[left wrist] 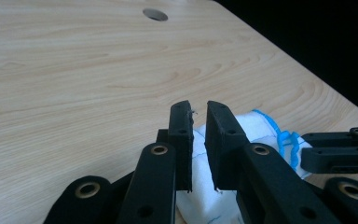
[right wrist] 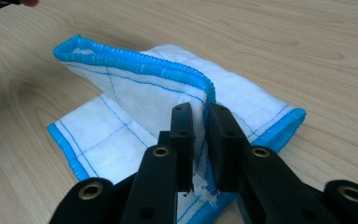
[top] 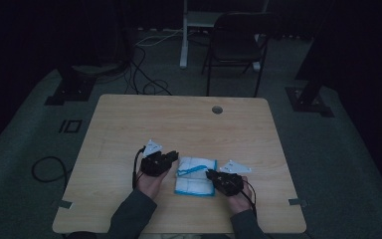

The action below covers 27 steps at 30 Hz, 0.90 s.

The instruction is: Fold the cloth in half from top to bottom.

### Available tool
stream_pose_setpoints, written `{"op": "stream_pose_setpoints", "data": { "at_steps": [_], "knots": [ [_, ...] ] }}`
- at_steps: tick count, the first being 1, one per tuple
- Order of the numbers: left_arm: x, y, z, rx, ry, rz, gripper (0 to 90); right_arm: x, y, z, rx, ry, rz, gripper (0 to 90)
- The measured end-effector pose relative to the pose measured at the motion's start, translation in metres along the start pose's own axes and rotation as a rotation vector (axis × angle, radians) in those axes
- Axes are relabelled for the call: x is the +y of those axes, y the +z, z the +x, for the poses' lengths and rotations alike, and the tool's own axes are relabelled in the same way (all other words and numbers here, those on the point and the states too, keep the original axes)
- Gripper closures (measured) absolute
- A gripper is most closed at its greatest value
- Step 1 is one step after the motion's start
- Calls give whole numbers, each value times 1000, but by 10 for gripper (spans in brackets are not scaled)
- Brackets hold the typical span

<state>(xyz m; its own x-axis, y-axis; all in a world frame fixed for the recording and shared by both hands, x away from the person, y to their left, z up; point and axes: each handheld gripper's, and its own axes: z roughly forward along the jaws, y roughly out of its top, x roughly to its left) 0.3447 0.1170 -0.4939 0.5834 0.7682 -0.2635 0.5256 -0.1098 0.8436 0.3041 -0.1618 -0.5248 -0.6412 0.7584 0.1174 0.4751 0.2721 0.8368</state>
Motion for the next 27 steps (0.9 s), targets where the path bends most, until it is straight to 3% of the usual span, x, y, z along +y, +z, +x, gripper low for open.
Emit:
{"op": "stream_pose_setpoints", "data": {
  "at_steps": [7,12,16,27],
  "knots": [
    [-13,14,-4,-14,22,70,804,-6,-1,-1,1,10,9,790],
    [-29,15,-11,-39,45,121,795,-8,-2,-1,-11,7,13,718],
    [-38,11,-13,-47,46,128,788,-10,-3,-1,-21,6,18,656],
    [-53,0,-18,-55,52,146,773,-12,-3,-2,-36,0,25,619]
  ]
}}
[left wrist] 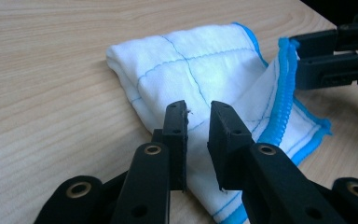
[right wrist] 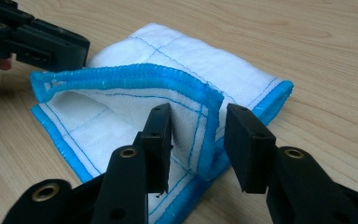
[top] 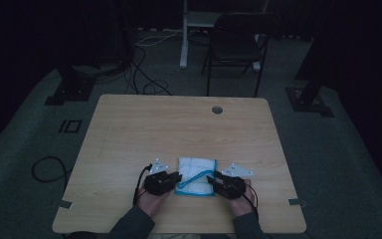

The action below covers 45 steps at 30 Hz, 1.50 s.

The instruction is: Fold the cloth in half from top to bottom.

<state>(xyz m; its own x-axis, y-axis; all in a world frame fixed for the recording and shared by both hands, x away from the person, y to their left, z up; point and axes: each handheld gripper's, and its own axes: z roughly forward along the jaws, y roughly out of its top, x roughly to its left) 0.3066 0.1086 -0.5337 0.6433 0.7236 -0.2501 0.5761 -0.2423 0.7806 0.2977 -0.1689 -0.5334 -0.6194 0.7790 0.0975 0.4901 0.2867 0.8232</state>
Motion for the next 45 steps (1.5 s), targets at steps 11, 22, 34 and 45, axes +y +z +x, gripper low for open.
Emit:
{"op": "stream_pose_setpoints", "data": {
  "at_steps": [11,22,34,45],
  "knots": [
    [-8,-10,-15,0,39,-3,753,-1,-4,-1,3,11,-10,613],
    [-21,-6,-19,19,60,27,750,1,-20,-6,-2,39,-65,592],
    [-26,-10,-20,30,87,18,734,-4,-34,-33,-72,91,-78,584],
    [-16,-26,6,110,63,-22,710,-12,-39,-68,-160,160,-70,583]
  ]
}}
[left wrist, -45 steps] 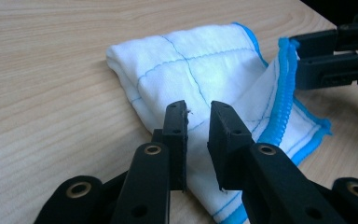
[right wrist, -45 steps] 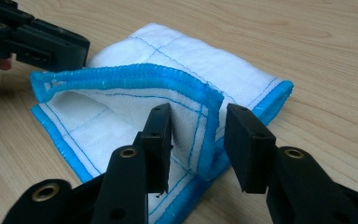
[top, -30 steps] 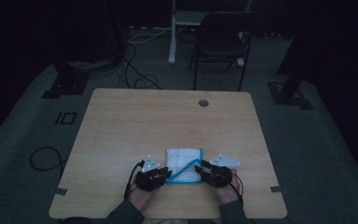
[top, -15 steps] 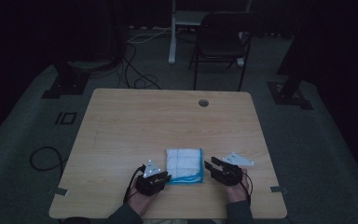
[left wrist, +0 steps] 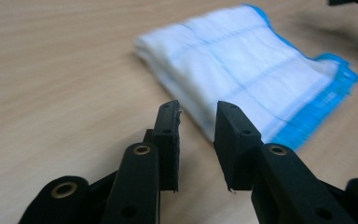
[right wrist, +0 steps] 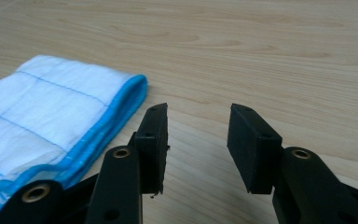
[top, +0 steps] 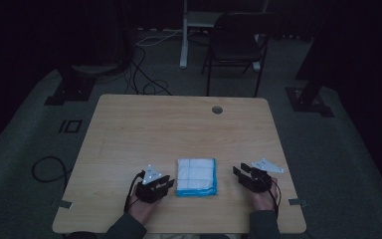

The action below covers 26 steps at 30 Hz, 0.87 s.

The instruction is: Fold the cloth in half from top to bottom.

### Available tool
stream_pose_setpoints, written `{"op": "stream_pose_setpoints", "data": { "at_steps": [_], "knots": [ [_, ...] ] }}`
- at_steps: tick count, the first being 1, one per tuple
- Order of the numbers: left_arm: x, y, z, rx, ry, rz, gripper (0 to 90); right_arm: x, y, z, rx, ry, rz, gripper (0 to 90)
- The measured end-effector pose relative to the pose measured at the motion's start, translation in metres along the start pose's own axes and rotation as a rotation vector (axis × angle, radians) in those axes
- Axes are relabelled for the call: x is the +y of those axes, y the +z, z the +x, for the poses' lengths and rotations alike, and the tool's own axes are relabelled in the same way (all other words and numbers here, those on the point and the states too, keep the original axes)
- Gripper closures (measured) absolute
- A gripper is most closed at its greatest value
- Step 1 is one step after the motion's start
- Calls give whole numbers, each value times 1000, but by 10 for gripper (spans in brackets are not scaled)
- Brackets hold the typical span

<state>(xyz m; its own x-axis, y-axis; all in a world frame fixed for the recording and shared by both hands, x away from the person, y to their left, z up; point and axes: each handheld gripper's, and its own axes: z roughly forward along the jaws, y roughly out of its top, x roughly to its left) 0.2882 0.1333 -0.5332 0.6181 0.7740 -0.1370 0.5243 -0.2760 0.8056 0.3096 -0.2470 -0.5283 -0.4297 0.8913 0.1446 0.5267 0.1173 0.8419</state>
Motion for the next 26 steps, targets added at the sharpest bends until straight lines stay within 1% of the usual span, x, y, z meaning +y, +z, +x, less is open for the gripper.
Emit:
{"op": "stream_pose_setpoints", "data": {
  "at_steps": [1,2,3,8,10,12,13,15,17,18,19,21,26],
  "knots": [
    [0,0,0,0,0,0,709,0,0,0,0,0,0,583],
    [1,-2,9,27,-8,-7,709,0,0,-1,-4,5,2,582],
    [2,-2,13,36,-12,-9,707,-1,0,-5,-9,15,6,582],
    [1,-3,35,99,-34,-6,697,-1,3,-10,-20,24,15,581],
    [1,-3,42,118,-41,-2,693,-1,4,-12,-26,22,22,580],
    [0,-2,49,137,-58,6,687,-1,5,-13,-36,13,30,580],
    [0,-2,52,143,-67,6,684,-1,5,-13,-41,11,36,579],
    [0,-3,58,163,-68,7,676,-1,7,-14,-47,1,42,578],
    [0,-2,63,181,-72,13,675,-1,8,-14,-48,2,46,577],
    [0,-2,65,187,-79,12,675,-1,8,-15,-52,0,48,577],
    [0,-2,67,193,-82,9,674,-1,8,-15,-56,0,49,577],
    [0,-3,71,204,-102,4,673,-2,8,-17,-60,6,51,578],
    [0,-2,77,239,-116,0,668,-2,8,-24,-82,14,52,579]
  ]
}}
